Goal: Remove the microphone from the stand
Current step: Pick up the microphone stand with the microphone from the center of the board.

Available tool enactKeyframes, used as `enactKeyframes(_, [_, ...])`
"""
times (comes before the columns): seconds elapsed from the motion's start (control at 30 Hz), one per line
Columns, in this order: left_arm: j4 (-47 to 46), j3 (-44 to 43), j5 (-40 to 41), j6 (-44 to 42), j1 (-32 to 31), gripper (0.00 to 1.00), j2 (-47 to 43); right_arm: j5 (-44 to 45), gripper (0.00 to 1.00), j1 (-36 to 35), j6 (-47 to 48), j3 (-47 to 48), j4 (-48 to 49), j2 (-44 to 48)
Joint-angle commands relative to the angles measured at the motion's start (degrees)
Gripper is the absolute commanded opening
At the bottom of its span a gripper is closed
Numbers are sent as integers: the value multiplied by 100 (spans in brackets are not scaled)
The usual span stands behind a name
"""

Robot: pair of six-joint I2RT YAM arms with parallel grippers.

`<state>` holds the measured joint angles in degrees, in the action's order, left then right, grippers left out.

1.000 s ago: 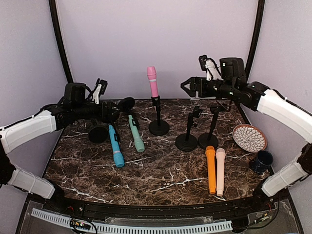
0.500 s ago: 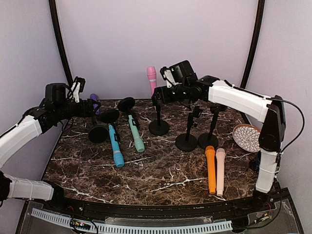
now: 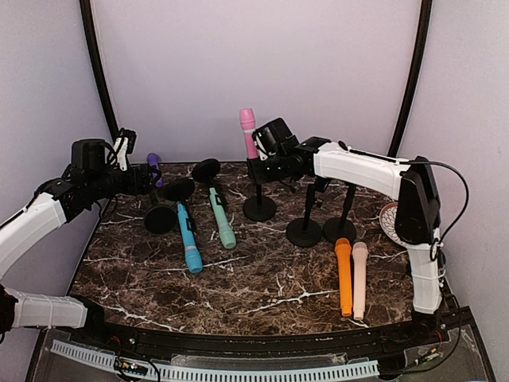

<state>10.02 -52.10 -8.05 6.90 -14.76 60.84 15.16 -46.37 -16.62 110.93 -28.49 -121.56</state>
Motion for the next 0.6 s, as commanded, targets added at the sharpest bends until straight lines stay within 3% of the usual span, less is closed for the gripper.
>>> enactKeyframes(0.0, [15, 72, 33, 9, 26, 79, -70, 230, 59, -43, -17, 122, 551, -139])
enactKeyframes(0.33, [11, 72, 19, 16, 26, 79, 22, 347, 42, -42, 60, 332, 684, -534])
enactKeyframes(0.57, [15, 85, 100, -14, 26, 79, 37, 497, 20, -43, 80, 212, 892, -451])
